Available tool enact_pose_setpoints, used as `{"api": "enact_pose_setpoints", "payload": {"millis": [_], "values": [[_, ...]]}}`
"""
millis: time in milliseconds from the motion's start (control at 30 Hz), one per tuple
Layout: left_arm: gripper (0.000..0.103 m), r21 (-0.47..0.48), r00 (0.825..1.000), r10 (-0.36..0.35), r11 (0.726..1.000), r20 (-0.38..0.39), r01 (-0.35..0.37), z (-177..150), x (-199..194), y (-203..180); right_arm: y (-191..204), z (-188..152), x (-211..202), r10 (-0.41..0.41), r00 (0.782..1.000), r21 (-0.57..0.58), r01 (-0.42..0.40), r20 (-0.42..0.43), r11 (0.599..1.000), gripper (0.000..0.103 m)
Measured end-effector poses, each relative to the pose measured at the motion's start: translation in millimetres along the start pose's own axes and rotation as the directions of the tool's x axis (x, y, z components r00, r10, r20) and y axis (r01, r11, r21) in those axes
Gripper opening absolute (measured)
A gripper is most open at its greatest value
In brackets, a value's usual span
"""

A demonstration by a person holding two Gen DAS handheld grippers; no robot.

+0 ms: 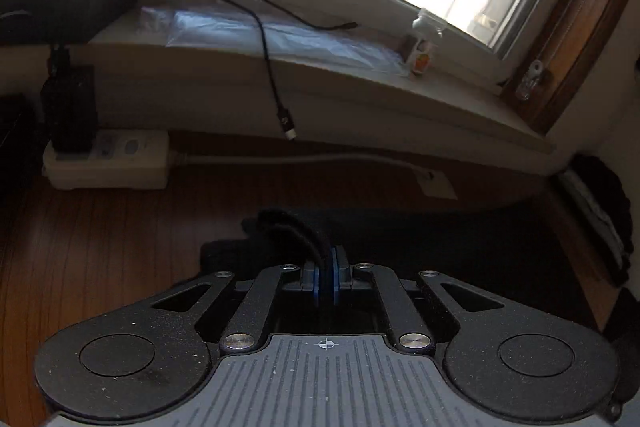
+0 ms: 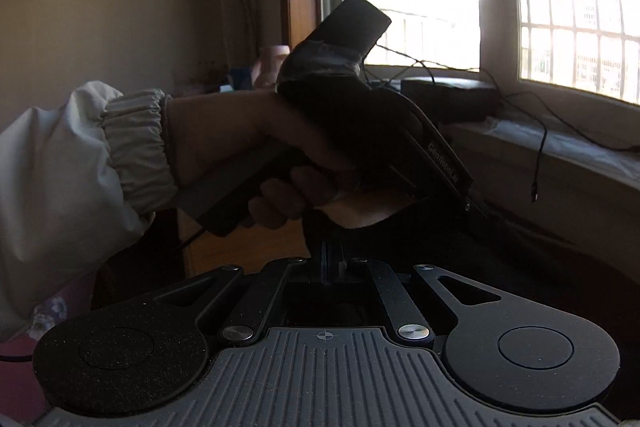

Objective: Fold clothes
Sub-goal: 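Lower the pants onto the wooden desk and open both grippers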

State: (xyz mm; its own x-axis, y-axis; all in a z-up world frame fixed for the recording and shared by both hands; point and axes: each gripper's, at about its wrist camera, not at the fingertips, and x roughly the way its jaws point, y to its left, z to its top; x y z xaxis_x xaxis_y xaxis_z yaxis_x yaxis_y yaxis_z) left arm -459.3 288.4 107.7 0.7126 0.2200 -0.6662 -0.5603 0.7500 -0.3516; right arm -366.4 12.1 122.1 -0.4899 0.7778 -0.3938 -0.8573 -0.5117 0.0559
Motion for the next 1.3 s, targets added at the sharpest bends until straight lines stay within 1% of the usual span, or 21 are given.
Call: {"api": "enact_pose_setpoints", "payload": {"millis": [67, 167, 233, 267, 300, 333, 433, 500, 567, 700, 833, 867, 900, 933, 967, 1000, 1133, 1167, 1233, 1267, 1300], "values": [[0.006, -0.018, 1.0, -0.004, 1.0, 0.015, 0.004, -4, -7, 9, 6, -8, 15, 0.005, 0.999, 0.003, -0.005, -0.035, 1.0, 0.002], [0.006, -0.03, 0.999, -0.004, 1.0, 0.047, 0.006, -5, -20, 15, 14, -16, 23, 0.024, 0.998, 0.008, -0.024, -0.057, 1.0, 0.008], [0.006, -0.022, 0.996, 0.028, 0.999, 0.084, -0.027, -3, -29, 13, 16, -18, 17, 0.042, 0.998, 0.016, -0.041, -0.046, 0.999, 0.023], [0.006, -0.018, 0.994, 0.039, 0.999, 0.098, -0.037, -1, -32, 12, 16, -18, 13, 0.043, 0.998, 0.021, -0.042, -0.037, 0.999, 0.024], [0.006, -0.014, 0.993, 0.042, 0.999, 0.11, -0.041, 0, -34, 10, 10, -12, 8, 0.04, 0.999, 0.029, -0.039, -0.028, 0.999, 0.024], [0.01, -0.01, 0.992, 0.045, 0.999, 0.121, -0.044, 1, -36, 8, 6, -8, 3, 0.034, 0.999, 0.036, -0.033, -0.018, 0.999, 0.024], [0.011, 0.01, 0.991, 0.031, 0.999, 0.133, -0.033, 4, -33, 0, 4, -17, -20, -0.033, 0.999, 0.029, 0.033, 0.011, 0.999, 0.024], [0.011, 0.028, 0.993, 0.015, 0.999, 0.121, -0.018, 5, -24, -6, -5, -22, -22, -0.078, 0.997, 0.034, 0.078, -0.001, 0.996, 0.024], [0.011, 0.035, 0.994, 0.025, 0.999, 0.107, -0.029, 6, -12, -8, -11, -30, -20, -0.094, 0.995, 0.04, 0.096, -0.041, 0.995, 0.024], [0.011, -0.002, 0.992, 0.07, 0.998, 0.103, -0.071, 9, 11, -1, -8, -50, -8, -0.061, 0.988, 0.02, 0.064, -0.145, 0.998, 0.023], [0.011, -0.029, 0.991, 0.082, 0.996, 0.109, -0.079, 9, 18, 5, 0, -58, -1, -0.035, 0.988, -0.002, 0.035, -0.152, 0.999, 0.023], [0.022, -0.031, 0.99, 0.085, 0.996, 0.111, -0.082, 9, 19, 5, 1, -58, 0, -0.028, 0.988, -0.002, 0.028, -0.152, 1.0, 0.024], [0.036, -0.028, 0.989, 0.089, 0.996, 0.117, -0.086, 8, 19, 5, 2, -58, -1, -0.025, 0.988, -0.005, 0.025, -0.152, 1.0, 0.024], [0.04, -0.019, 0.988, 0.098, 0.995, 0.122, -0.096, 8, 18, 4, 3, -60, -2, -0.024, 0.988, -0.009, 0.023, -0.152, 1.0, 0.024], [0.04, -0.006, 0.986, 0.11, 0.994, 0.122, -0.11, 7, 18, 2, 4, -60, -3, -0.022, 0.988, -0.009, 0.021, -0.151, 1.0, 0.024], [0.039, 0.007, 0.985, 0.122, 0.992, 0.12, -0.124, 6, 19, 1, 4, -60, -3, -0.02, 0.989, -0.006, 0.019, -0.15, 1.0, 0.024], [0.011, 0.034, 0.97, 0.213, 0.975, 0.12, -0.219, 3, 19, -1, 5, -58, -1, -0.022, 0.989, -0.01, 0.021, -0.147, 1.0, 0.024], [0.006, 0.045, 0.96, 0.246, 0.966, 0.131, -0.253, 3, 18, -3, 5, -58, -5, -0.019, 0.989, -0.004, 0.018, -0.145, 1.0, 0.024], [0.003, 0.074, 0.928, 0.333, 0.934, 0.165, -0.349, 2, 13, -9, 2, -57, -19, -0.01, 0.992, 0.007, 0.011, -0.129, 1.0, 0.024], [0.003, 0.082, 0.918, 0.352, 0.925, 0.182, -0.37, 2, 10, -12, 1, -57, -26, -0.005, 0.993, 0.011, 0.007, -0.12, 1.0, 0.024], [0.003, 0.083, 0.915, 0.351, 0.924, 0.199, -0.372, 2, 6, -15, -2, -56, -35, -0.006, 0.994, 0.018, 0.008, -0.112, 1.0, 0.024]]}}
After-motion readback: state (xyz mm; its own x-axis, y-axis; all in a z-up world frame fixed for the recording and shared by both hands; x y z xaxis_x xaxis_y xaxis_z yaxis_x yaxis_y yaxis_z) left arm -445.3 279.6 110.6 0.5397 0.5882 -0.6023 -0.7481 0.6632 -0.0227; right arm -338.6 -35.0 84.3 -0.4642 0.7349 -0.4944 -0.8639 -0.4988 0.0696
